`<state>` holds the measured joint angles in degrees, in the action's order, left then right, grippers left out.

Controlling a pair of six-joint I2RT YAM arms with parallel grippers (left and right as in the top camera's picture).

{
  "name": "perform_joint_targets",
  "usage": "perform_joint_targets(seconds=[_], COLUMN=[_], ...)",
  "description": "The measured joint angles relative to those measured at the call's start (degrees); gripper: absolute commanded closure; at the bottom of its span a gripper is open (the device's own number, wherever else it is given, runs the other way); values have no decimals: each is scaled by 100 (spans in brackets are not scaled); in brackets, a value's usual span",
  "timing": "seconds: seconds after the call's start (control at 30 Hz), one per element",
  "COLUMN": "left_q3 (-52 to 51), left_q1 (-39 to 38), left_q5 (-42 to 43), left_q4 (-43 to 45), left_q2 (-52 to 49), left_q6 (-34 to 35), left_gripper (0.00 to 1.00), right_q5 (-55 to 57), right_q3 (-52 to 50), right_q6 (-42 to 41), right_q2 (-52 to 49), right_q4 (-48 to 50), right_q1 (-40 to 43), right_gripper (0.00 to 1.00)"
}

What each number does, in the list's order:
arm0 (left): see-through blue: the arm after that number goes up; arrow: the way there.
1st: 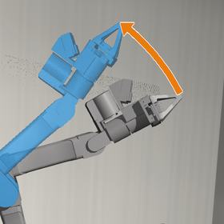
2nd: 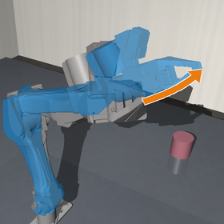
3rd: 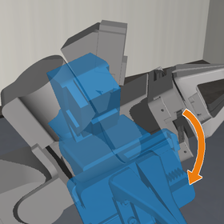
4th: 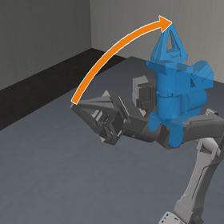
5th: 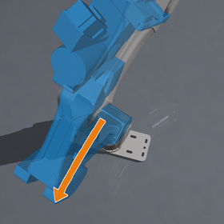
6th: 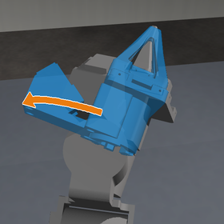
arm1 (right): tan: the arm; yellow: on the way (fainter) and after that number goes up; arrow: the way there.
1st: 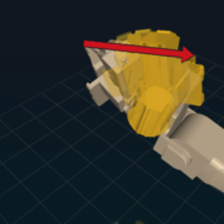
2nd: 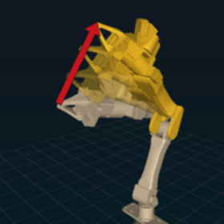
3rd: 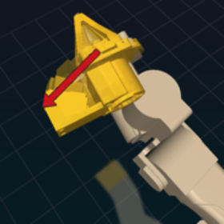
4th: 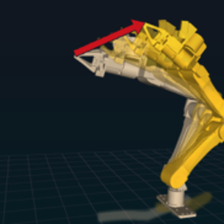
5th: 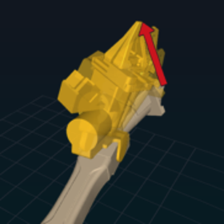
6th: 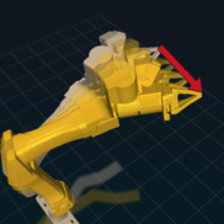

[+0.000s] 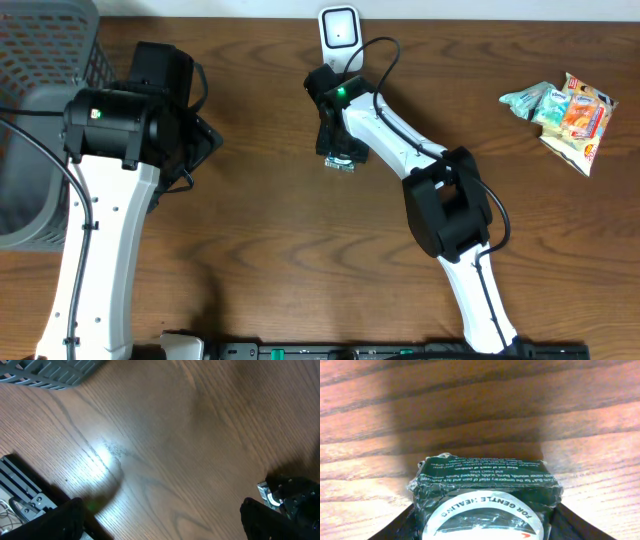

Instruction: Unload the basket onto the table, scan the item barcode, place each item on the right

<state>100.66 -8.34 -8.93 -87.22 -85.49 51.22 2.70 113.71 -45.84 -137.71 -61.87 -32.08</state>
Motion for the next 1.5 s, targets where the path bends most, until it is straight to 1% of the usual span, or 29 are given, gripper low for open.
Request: perform_joint_targets(seconds=[0.17, 0.3, 0.33, 0.37, 0.4, 0.43, 0.5, 0.7, 0.77, 0.9, 1.13, 1.3, 1.4, 1.5], left_q3=[0, 0, 0, 0, 0, 0, 0, 0, 0, 0, 0, 0, 0, 0], left_q1=[0, 0, 0, 0, 0, 0, 0, 0, 0, 0, 0, 0, 0, 0], left_q5=[0, 0, 0, 0, 0, 0, 0, 0, 0, 0, 0, 0, 0, 0], left_q4=[0, 0, 0, 2, 0, 0, -2, 0, 0, 0, 0, 0, 2, 0], left_q2=[0, 0, 0, 0, 0, 0, 0, 0, 0, 0, 0, 0, 0, 0], left_q6=[0, 0, 0, 0, 0, -2, 0, 0, 0, 0, 0, 0, 0, 0], left_gripper=[2, 2, 2, 2, 2, 2, 2, 2, 2, 2, 2, 2, 2, 2], right_q5=[-280, -1110, -1589, -1781, -2358, -2549, -3534, -6245, -6940, -7753, -8179, -7932, -7121, -5641], right_q3=[-15, -101, -127, -129, -129, -129, -129, -129, -129, -129, -129, -129, -129, -129], right_q6=[227, 608, 780, 846, 1027, 1071, 1285, 1554, 1593, 1628, 1646, 1659, 1661, 1670], right_q2=[42, 203, 306, 358, 448, 535, 728, 898, 898, 898, 898, 898, 898, 898], right_q4=[-162, -262, -262, -262, -243, -232, -146, -52, -46, -46, -24, -7, 138, 417], right_q1=[46, 243, 354, 402, 483, 584, 798, 1451, 1628, 1801, 1818, 1801, 1762, 1655], right_gripper=[47, 44, 44, 44, 44, 44, 44, 45, 45, 45, 44, 45, 47, 51])
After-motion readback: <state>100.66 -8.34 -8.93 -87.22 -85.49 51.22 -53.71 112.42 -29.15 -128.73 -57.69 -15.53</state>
